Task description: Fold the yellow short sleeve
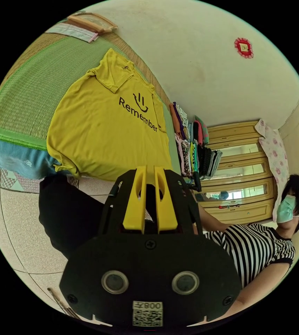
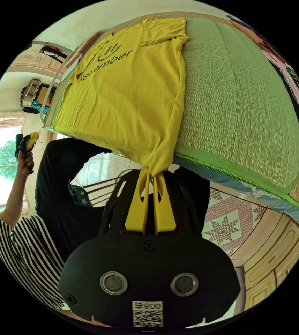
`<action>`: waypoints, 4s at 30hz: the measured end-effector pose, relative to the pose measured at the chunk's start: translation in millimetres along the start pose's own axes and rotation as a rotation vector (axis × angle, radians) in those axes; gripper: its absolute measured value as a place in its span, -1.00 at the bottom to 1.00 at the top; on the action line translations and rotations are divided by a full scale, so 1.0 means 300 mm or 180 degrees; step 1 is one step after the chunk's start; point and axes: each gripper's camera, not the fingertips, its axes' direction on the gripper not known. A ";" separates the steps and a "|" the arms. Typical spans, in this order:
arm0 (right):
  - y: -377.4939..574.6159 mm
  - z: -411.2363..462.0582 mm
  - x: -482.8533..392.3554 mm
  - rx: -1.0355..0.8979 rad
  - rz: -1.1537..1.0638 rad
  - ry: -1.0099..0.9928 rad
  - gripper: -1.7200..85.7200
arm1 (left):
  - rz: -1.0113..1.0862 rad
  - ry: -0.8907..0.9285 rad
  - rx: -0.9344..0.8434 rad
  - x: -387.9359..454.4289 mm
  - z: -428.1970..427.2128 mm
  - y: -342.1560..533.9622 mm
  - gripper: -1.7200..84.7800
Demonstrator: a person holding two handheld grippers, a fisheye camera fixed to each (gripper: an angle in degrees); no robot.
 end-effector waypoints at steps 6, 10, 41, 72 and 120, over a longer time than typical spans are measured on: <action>0.093 -0.006 -0.005 -0.0129 -0.0114 -0.0289 -0.90 | -0.0121 -0.0007 -0.0036 -0.038 -0.013 0.026 -0.87; 0.093 0.054 0.031 -0.0292 0.0097 -0.0271 -0.82 | -0.0197 0.0053 -0.0002 -0.059 -0.020 0.046 -0.87; -0.042 0.116 -0.180 -0.0616 -0.0086 0.0137 -0.93 | -0.0409 -0.1132 -0.0407 -0.180 -0.131 -0.002 -0.77; -0.001 0.047 -0.056 -0.0755 -0.0024 0.0054 -0.94 | 0.0153 -0.1052 -0.0858 -0.189 -0.290 0.012 -0.95; 1.167 -0.527 0.801 0.0952 -0.0370 -0.1904 -0.95 | 0.0446 0.0422 0.0817 -0.302 -1.436 1.030 -0.95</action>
